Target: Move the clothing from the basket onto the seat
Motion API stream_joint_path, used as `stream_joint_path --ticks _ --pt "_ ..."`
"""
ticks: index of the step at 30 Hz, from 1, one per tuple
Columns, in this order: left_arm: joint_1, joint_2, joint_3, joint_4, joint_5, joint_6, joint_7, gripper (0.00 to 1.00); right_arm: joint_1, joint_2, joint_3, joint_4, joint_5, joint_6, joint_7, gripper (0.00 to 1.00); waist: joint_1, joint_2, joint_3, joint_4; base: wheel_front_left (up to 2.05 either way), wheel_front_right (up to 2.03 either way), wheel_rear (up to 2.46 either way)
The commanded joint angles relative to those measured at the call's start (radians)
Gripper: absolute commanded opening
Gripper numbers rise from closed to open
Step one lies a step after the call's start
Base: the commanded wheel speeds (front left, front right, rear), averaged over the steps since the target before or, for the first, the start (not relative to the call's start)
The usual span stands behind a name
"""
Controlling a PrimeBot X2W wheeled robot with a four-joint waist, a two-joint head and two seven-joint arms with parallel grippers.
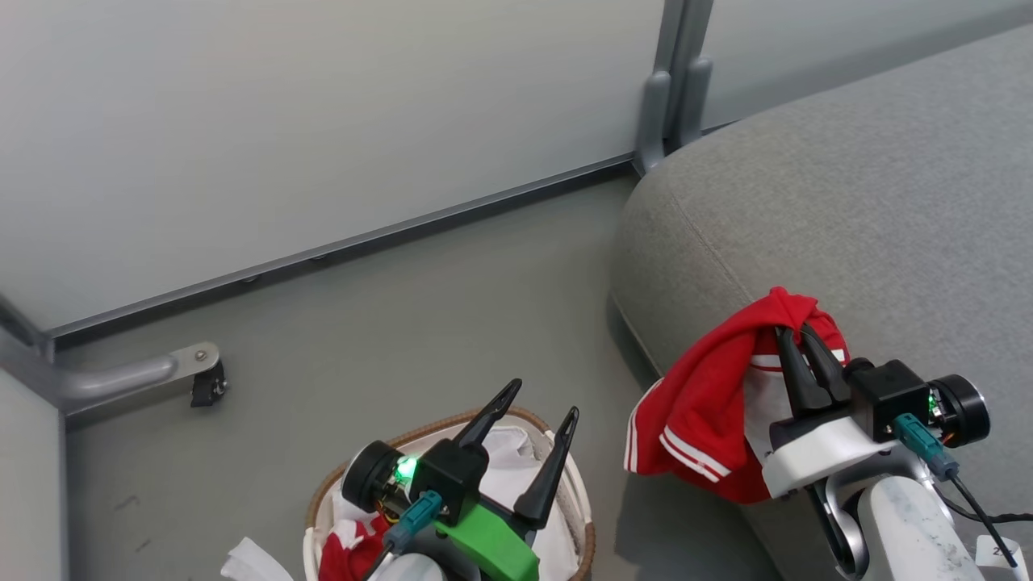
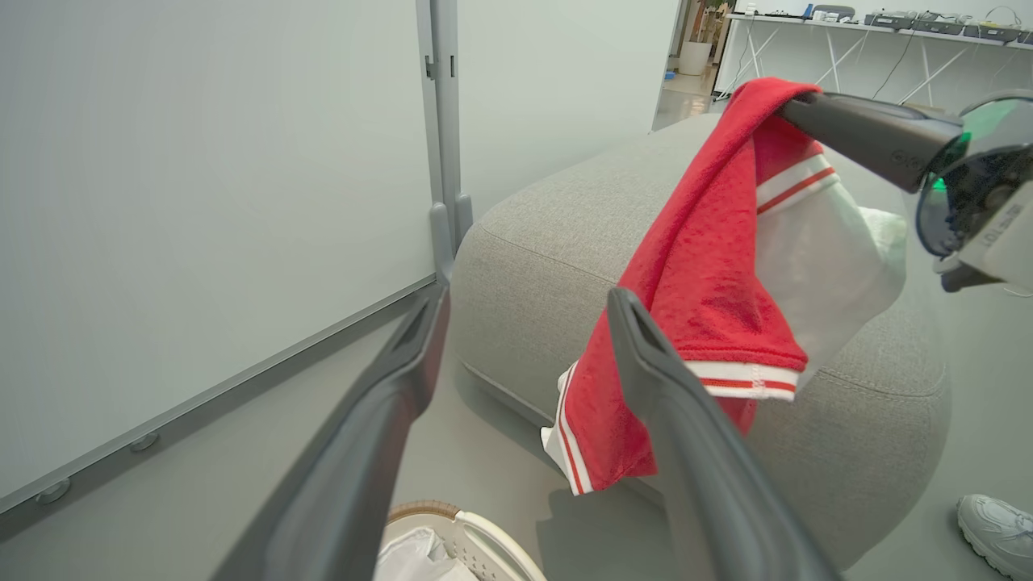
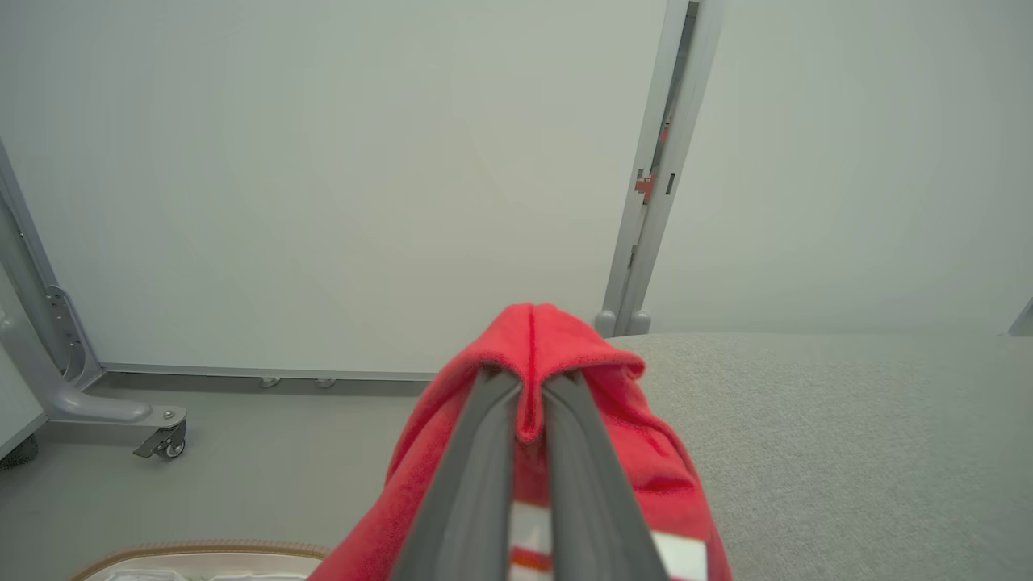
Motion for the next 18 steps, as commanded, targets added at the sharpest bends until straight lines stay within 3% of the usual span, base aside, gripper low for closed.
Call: stream_joint_path --ticks 1,9,18 --pt "-0.018 0.002 0.001 0.000 -0.004 -0.002 0.001 1.00 0.003 -0.003 -0.004 -0.006 -0.005 -0.001 -0.005 0.00 0.0000 -0.0001 0.026 -0.073 0.00 0.00 0.00" --pt "-0.031 0.001 -0.009 0.003 0.006 -0.003 0.001 1.00 0.000 -0.003 -0.019 -0.016 0.000 -0.001 -0.005 0.00 0.0000 -0.0001 0.045 -0.102 0.00 0.00 0.00" --pt "-0.061 0.003 -0.027 0.006 0.014 -0.003 0.001 1.00 -0.062 -0.003 -0.059 -0.012 -0.038 -0.001 -0.005 0.00 0.0000 -0.0001 0.106 -0.061 0.00 0.00 0.00"
